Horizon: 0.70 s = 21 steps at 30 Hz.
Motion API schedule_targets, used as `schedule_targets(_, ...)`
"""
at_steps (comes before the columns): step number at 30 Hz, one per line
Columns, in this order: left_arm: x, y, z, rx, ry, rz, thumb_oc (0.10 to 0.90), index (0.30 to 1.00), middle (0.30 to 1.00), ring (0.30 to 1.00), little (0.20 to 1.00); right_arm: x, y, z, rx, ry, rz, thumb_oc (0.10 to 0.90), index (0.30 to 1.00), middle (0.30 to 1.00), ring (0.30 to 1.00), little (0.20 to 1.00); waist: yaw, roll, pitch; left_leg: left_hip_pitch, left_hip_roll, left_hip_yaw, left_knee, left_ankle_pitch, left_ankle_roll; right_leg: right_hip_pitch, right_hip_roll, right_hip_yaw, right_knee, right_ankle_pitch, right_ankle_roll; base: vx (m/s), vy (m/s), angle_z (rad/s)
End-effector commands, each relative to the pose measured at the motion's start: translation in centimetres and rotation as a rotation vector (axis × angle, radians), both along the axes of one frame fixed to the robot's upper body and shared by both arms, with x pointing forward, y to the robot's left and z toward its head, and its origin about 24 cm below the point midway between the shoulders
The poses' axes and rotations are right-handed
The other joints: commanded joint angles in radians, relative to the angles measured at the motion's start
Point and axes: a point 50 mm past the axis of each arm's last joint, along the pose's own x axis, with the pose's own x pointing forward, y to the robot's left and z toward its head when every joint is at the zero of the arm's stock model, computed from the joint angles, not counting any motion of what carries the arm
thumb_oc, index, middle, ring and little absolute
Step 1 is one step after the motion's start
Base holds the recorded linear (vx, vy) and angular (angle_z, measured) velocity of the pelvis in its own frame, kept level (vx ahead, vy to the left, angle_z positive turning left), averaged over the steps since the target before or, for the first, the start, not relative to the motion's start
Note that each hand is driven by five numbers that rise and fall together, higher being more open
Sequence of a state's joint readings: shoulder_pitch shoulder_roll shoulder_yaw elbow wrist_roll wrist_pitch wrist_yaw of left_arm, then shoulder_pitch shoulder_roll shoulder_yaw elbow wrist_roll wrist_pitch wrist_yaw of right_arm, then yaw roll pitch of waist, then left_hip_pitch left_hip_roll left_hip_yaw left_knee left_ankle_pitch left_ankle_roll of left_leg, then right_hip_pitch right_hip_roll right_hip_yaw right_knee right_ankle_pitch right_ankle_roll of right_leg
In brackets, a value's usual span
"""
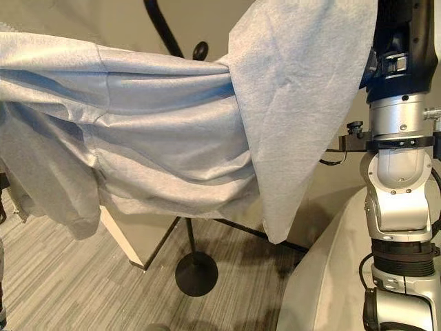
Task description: Hang the clothes on the sofa on the clothes rack.
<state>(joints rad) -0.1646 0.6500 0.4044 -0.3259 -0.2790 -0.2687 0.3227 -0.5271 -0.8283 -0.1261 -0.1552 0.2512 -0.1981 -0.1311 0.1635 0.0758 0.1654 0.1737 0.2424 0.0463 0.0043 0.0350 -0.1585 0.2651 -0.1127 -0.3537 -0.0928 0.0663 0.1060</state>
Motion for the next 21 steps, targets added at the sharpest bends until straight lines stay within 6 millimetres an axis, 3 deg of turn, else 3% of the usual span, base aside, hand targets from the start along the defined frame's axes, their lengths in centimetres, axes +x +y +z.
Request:
schedule_targets(1,-1.2,0.7,3.3,0.074,-0.14,0.104,0.4,0.3,0.3,0.3,0.3,-1.3,0.0,5.0,-0.044,-0.198,-0.051,0.4,0.3,0.3,0.3,0.3,-0.005,-0.049,-0.068,-0.107,-0.003,-0.051,0.005,0.05,-0.049,0.087,0.068,0.026,0.006,-0.234,-0.07,0.03,0.059,0.13)
schedule_targets(5,0.4,2.7,4.1,0.116,-0.058,0.225,0.4,0.3,0.3,0.3,0.3,-0.6,0.0,5.9,-0.045,-0.21,-0.094,0.4,0.3,0.3,0.3,0.3,-0.014,-0.053,-0.086,-0.101,-0.005,-0.023,-0.047,0.054,-0.044,0.062,0.057,0.018,0.006,-0.222,-0.051,0.04,0.096,0.07)
schedule_targets(10,2.3,4.0,6.7,0.203,0.001,0.307,0.4,0.3,0.3,0.3,0.3,0.4,0.3,7.0,-0.033,-0.218,-0.116,0.4,0.3,0.3,0.3,0.3,-0.028,-0.062,-0.101,-0.089,-0.015,0.005,-0.081,0.056,-0.032,0.039,0.038,0.024,0.006,-0.205,-0.03,0.05,0.113,-0.12)
schedule_targets(12,4.7,3.4,8.3,0.252,0.058,0.3,0.4,0.3,0.3,0.3,0.3,1.3,0.7,7.8,-0.057,-0.214,-0.165,0.4,0.3,0.3,0.3,0.3,-0.057,-0.069,-0.115,-0.085,-0.028,0.023,-0.091,0.041,-0.02,0.021,0.02,0.023,0.006,-0.191,-0.011,0.07,0.181,-0.07)
schedule_targets(13,4.9,3.3,8.4,0.252,0.057,0.298,0.4,0.3,0.3,0.3,0.3,1.3,0.6,7.9,-0.056,-0.217,-0.169,0.4,0.3,0.3,0.3,0.3,-0.055,-0.07,-0.115,-0.086,-0.029,0.023,-0.09,0.04,-0.019,0.02,0.019,0.023,0.006,-0.19,-0.01,0.04,0.127,-0.02)
schedule_targets(15,6.7,1.6,9.5,0.3,0.066,0.267,0.4,0.3,0.3,0.3,0.3,2.0,0.7,8.3,-0.053,-0.21,-0.207,0.4,0.3,0.3,0.3,0.3,-0.077,-0.077,-0.121,-0.087,-0.039,0.035,-0.092,0.03,-0.011,0.008,0.007,0.026,0.006,-0.179,0.002,0.05,0.138,-0.05)
schedule_targets(21,9.2,-1.6,10.9,0.374,0.068,0.267,0.4,0.3,0.3,0.3,0.3,3.0,0.8,8.2,-0.044,-0.177,-0.242,0.4,0.3,0.3,0.3,0.3,-0.095,-0.102,-0.127,-0.088,-0.053,0.054,-0.092,0.011,0.007,-0.012,-0.015,0.042,0.006,-0.167,0.019,0.05,0.107,-0.09)
